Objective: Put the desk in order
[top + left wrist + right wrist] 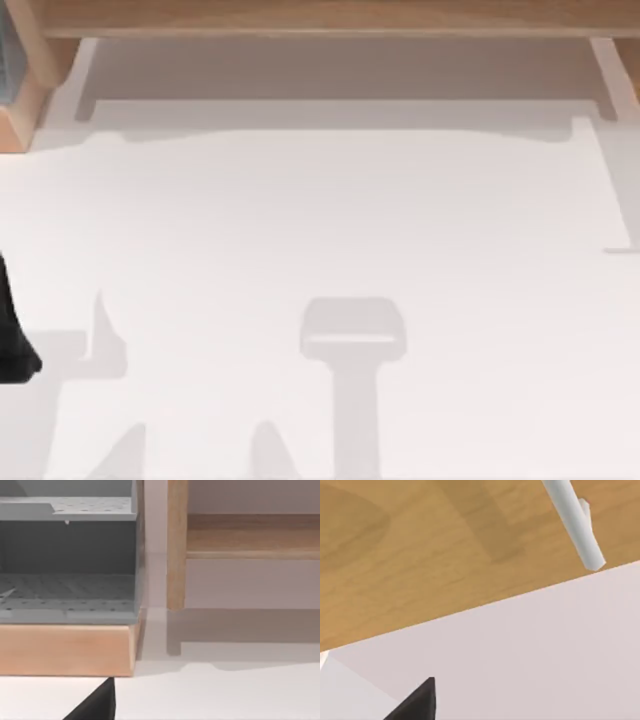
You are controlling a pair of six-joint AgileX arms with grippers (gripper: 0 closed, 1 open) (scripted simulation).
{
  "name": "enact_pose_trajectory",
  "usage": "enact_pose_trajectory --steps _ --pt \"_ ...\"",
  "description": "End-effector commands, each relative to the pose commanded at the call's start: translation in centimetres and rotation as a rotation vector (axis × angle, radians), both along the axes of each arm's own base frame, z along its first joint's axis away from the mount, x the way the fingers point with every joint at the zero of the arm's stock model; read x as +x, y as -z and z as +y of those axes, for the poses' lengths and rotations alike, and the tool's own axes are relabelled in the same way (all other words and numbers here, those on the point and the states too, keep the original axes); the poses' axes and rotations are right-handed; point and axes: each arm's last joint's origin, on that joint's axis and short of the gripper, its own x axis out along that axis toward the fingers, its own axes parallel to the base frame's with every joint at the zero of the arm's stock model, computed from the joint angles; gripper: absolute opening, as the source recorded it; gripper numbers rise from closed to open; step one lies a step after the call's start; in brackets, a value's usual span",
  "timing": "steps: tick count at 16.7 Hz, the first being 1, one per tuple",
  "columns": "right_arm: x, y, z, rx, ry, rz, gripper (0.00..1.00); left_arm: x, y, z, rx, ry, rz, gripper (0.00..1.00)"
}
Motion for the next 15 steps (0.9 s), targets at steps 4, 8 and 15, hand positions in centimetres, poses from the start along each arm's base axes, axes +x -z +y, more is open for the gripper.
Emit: enact_pose_trajectory --steps 4,8,15 --pt "-0.7 1.0 2.4 -0.228 -0.148 -0.113 1.00 0.0 0.0 0.0 0.000 0.000 0.000 1.00" --pt "-1.4 2.1 5.4 -0.393 -0.289 -0.188 1.00 0.0 0.0 0.0 0.000 0.000 0.000 1.00" --pt "-1.8 3.1 8.4 -0.509 -0.420 -0.246 1.00 0.0 0.0 0.0 0.000 0.000 0.000 1.00"
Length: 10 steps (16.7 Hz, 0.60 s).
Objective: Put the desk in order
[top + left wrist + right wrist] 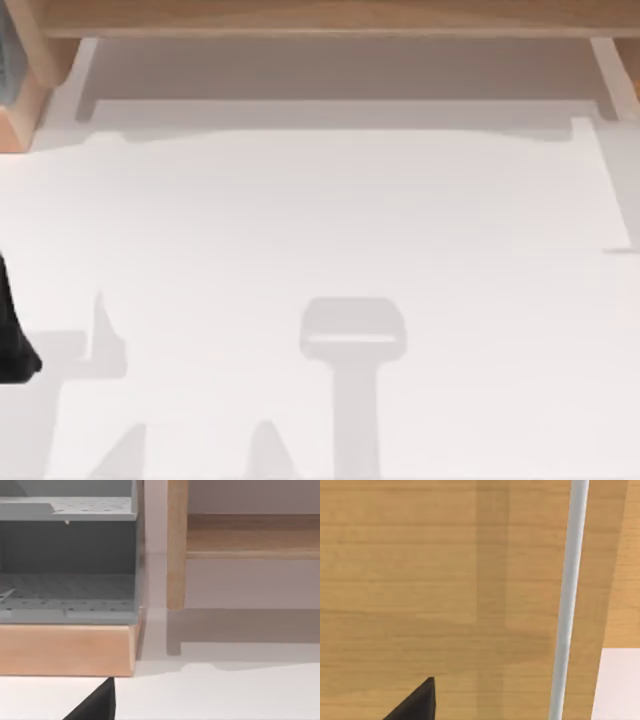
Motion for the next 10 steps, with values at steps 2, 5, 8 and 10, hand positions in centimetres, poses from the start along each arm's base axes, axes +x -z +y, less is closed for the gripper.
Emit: enact_pose_trajectory --steps 2,5,8,10 --pt "0.0 0.0 0.0 0.000 0.000 0.000 1.00 0.0 0.0 0.0 0.000 0.000 0.000 1.00" --pt "0.0 -0.1 -0.2 -0.002 0.006 -0.003 1.00 0.0 0.0 0.0 0.000 0.000 0.000 1.00" --pt "0.9 0.0 -0.1 0.000 0.000 0.000 1.00 0.0 0.0 0.0 0.000 0.000 0.000 1.00" --pt "2.0 0.0 -0.1 0.000 0.000 0.000 1.00 0.0 0.0 0.0 0.000 0.000 0.000 1.00"
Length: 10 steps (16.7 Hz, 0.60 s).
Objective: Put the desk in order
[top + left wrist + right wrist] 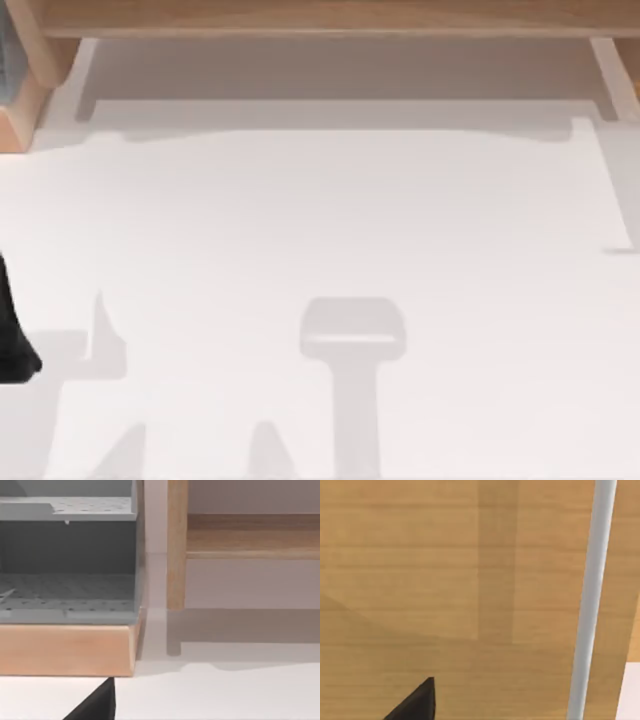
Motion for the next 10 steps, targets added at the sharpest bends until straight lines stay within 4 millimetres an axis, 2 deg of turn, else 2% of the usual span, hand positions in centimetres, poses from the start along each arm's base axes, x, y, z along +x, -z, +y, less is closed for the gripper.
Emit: enact_pose_trajectory --steps 5,10 --pt "0.54 0.00 0.03 0.000 0.000 0.000 1.00 0.00 0.00 0.00 0.000 0.000 0.000 1.00" --pt "0.54 0.00 0.03 0.000 0.000 0.000 0.62 0.00 0.00 0.00 0.000 0.000 0.000 1.00"
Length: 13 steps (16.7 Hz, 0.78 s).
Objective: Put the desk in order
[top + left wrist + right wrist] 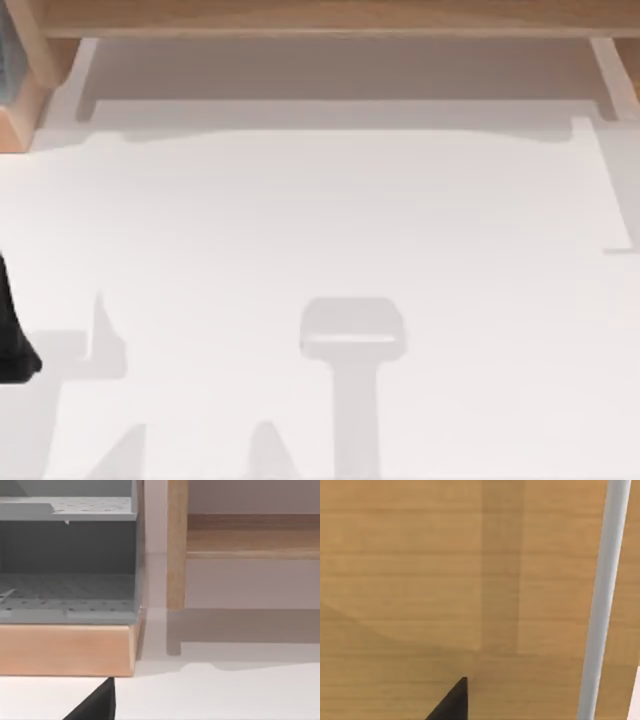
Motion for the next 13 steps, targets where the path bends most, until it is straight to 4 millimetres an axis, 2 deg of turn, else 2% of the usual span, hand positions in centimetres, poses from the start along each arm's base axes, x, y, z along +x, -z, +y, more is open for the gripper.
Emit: enact_pose_trajectory --steps 8,13 --pt "0.00 0.00 0.00 0.000 0.000 0.000 0.02 0.00 0.00 0.00 0.000 0.000 0.000 1.00" --pt "0.00 0.00 0.00 0.000 0.000 0.000 0.00 0.00 0.00 0.00 0.000 0.000 0.000 1.00"
